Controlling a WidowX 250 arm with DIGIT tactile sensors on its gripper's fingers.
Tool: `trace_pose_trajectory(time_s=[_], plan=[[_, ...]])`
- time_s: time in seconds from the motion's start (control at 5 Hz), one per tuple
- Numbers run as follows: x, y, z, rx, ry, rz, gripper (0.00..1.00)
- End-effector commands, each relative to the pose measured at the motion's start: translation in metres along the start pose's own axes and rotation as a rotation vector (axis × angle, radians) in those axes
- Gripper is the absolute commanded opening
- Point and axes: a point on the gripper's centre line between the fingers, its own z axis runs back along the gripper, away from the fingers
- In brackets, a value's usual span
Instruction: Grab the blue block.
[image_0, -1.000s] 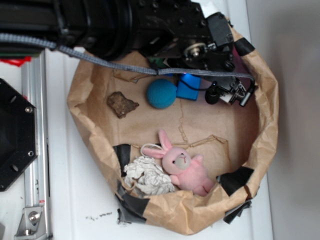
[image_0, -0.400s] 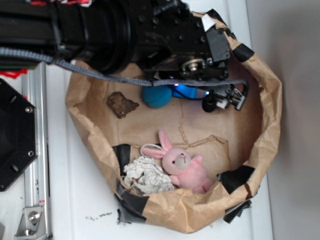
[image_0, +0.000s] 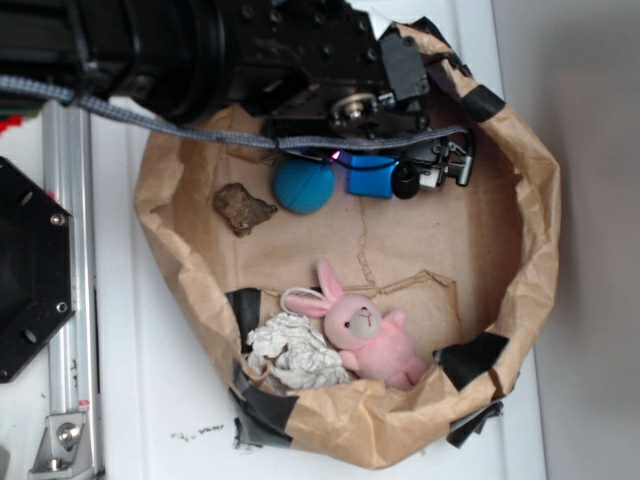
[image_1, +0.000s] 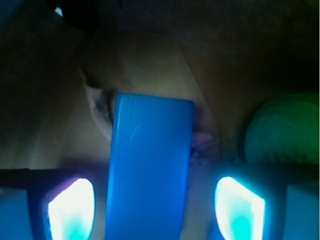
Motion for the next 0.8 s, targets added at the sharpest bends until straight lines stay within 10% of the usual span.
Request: trace_pose_trajectory(time_s=[0.0,0.2,0.4,0.6], plan=[[0.008,0.014,-0.008,-0.017,-0.017,0.0,1.0],[0.0,0.015,-0.019,-0.009,0.013,-0.04,1.0],[-0.003,0.016,-0.026,-0.002,-0.005,-0.042,0.28],[-0.004,0.015,-0.025,-0.005,-0.015,-0.036,0.0]])
